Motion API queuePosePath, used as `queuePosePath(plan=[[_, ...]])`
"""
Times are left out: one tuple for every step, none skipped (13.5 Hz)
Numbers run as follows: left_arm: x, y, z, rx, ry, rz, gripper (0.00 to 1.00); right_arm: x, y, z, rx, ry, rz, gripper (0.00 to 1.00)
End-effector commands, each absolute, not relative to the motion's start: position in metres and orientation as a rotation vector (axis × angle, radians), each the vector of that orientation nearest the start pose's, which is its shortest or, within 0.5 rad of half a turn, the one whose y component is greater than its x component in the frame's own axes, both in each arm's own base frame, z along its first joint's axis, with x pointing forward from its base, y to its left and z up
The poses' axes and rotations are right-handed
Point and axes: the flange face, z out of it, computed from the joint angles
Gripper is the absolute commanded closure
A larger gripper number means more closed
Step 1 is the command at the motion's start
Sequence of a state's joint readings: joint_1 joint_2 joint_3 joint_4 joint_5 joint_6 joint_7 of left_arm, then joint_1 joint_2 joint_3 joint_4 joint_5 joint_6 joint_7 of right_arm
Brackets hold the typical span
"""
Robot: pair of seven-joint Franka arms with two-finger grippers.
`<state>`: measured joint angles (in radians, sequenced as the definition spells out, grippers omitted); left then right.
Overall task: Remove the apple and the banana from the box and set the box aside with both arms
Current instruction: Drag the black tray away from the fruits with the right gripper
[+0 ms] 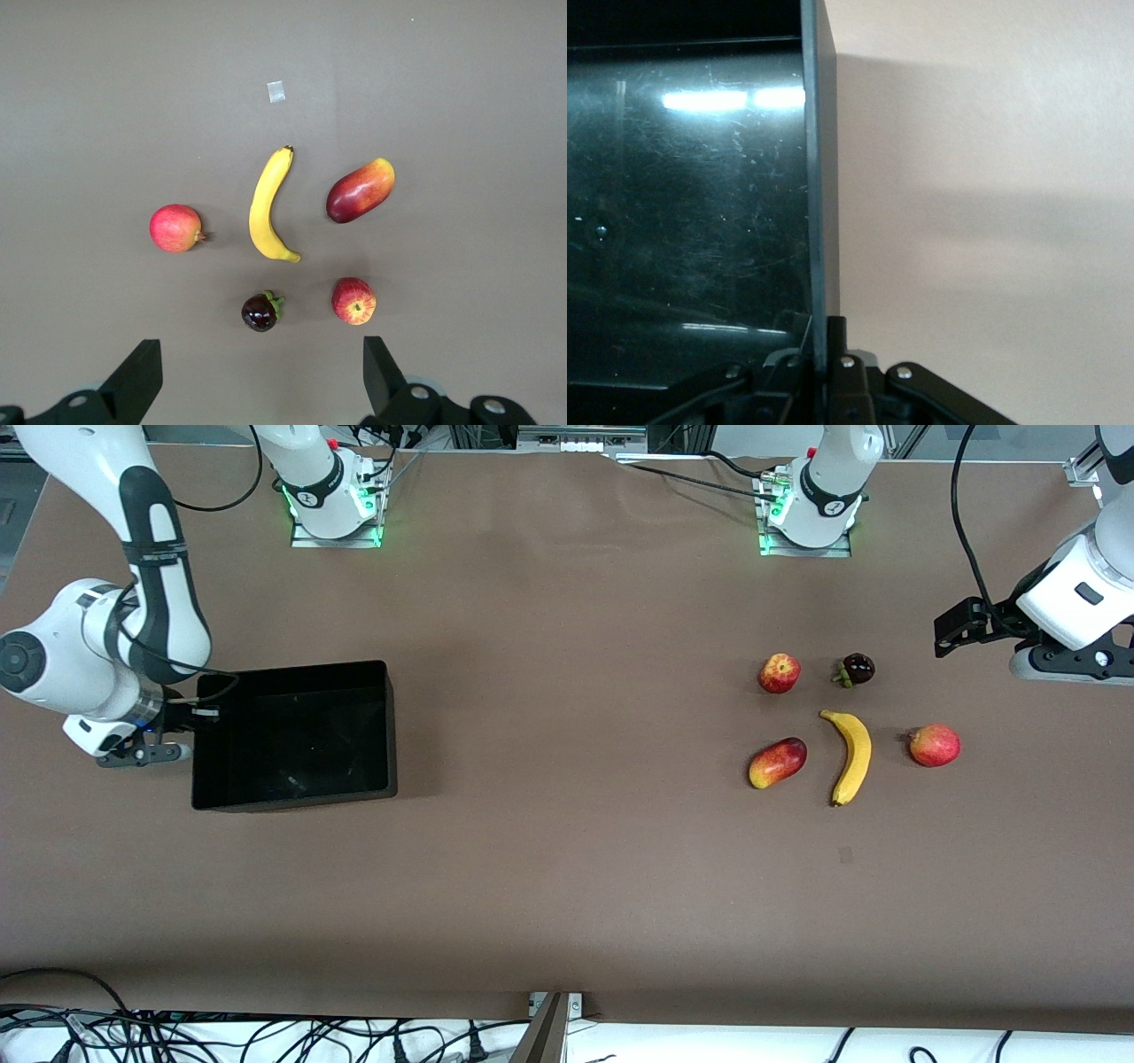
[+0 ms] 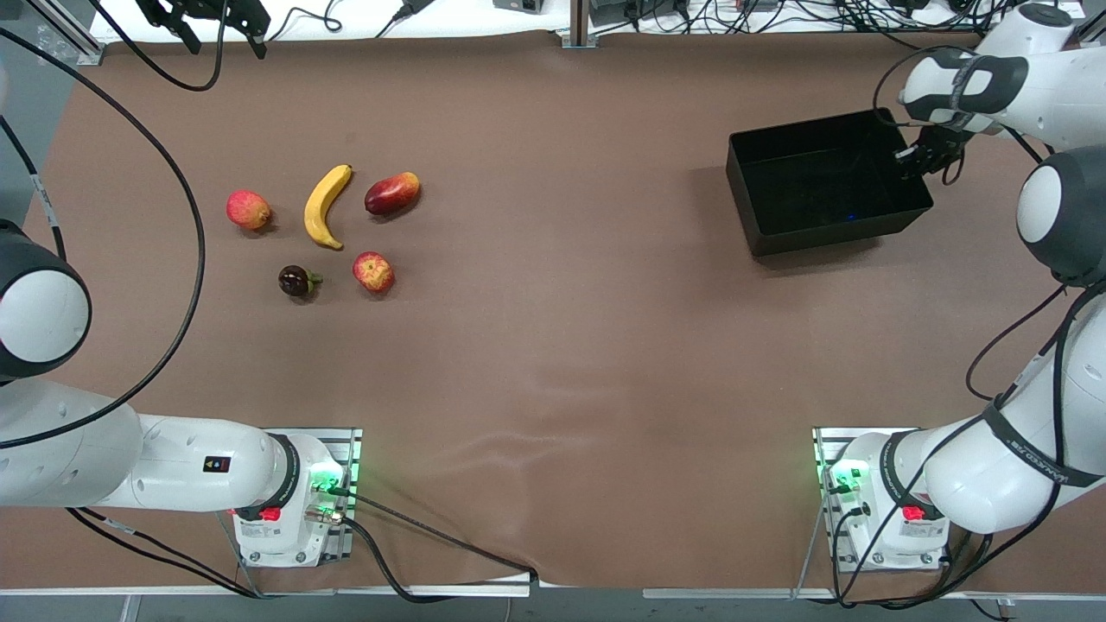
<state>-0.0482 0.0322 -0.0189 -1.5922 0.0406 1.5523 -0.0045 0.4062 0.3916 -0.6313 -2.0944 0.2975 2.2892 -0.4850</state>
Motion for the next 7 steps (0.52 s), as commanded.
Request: queuePosePath(plan=[[0.557,-0.036,0.599,-3.096,0.088,0.114,0.0,0.555,-0.125,0.243,-3.078,-0.02,0.121,1.0],[0.557,-0.037,0.598,-3.096,0.088,0.116,0.0,0.554,-0.131,0.241,-3.08,0.002,0.112,1.0],[0.558,-0.036,0.601,-3.098,0.086,0.109,0.0,0.554,-0.131,0.238,-3.076,0.008,0.117,1.0],[0.557,-0.036,0.6,-3.098,0.086,0.111,0.0,0.554,-0.129,0.237,-3.075,0.002,0.117,1.0],[0.558,-0.036,0.6,-3.096,0.086,0.109,0.0,0.555,-0.126,0.237,-3.075,-0.005,0.116,1.0],[0.558,-0.036,0.601,-3.096,0.086,0.109,0.0,0.557,-0.121,0.237,-3.073,-0.041,0.116,1.0],[0.558,-0.036,0.6,-3.096,0.086,0.109,0.0,0.559,-0.113,0.236,-3.066,-0.105,0.114,1.0]])
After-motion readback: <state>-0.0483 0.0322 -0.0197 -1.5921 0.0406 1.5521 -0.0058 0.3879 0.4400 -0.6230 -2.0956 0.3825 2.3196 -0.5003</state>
